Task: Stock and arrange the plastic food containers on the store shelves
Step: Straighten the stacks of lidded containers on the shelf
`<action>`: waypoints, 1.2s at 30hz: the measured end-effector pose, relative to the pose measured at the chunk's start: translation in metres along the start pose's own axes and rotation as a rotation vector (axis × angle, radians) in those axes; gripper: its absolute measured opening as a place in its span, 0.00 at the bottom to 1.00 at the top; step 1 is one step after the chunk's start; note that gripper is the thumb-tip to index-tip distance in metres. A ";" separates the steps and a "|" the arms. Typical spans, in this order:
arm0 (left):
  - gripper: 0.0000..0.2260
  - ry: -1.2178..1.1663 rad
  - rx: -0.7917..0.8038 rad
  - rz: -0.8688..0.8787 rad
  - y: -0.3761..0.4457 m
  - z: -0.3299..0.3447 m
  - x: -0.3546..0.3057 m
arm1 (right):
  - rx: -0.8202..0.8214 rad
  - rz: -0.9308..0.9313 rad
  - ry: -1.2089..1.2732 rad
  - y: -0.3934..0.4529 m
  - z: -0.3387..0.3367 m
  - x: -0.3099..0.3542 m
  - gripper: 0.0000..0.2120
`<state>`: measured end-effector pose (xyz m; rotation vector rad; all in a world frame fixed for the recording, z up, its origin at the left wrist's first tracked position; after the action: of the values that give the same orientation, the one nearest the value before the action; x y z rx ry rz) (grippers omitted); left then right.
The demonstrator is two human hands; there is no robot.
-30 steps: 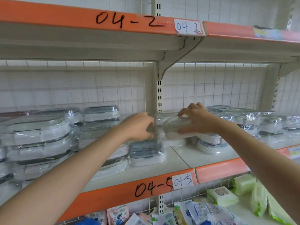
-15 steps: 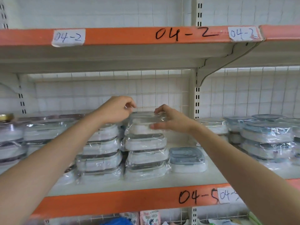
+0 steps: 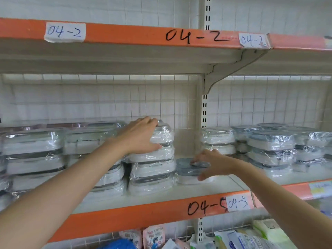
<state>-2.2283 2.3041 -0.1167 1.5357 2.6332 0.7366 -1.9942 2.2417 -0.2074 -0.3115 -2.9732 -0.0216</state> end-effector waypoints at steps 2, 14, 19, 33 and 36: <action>0.33 0.014 -0.025 0.015 0.002 0.000 -0.008 | -0.091 -0.033 -0.041 0.007 0.005 0.001 0.25; 0.16 -0.099 -0.014 0.252 0.037 0.040 -0.109 | -0.656 0.114 -0.013 0.028 -0.042 -0.035 0.24; 0.18 -0.054 0.225 0.081 0.056 0.090 -0.117 | -0.416 0.257 -0.099 0.034 -0.041 -0.059 0.34; 0.24 0.027 0.159 0.142 0.052 0.131 -0.103 | -0.486 0.453 -0.100 0.044 -0.048 -0.039 0.30; 0.24 -0.028 0.169 0.156 0.049 0.133 -0.102 | -0.516 0.484 -0.096 0.040 -0.046 -0.036 0.31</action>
<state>-2.1042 2.2920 -0.2385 1.7957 2.6390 0.5042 -1.9443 2.2718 -0.1676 -1.1051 -2.8471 -0.7360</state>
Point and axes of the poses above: each hand's wrist, its own y-axis towards the middle knuckle, its own z-axis out of the palm, x = y × z, the point moved 3 cm from there along y, towards the middle knuckle, and after that the axes turned 11 degrees about z, right-handed, at the moved point
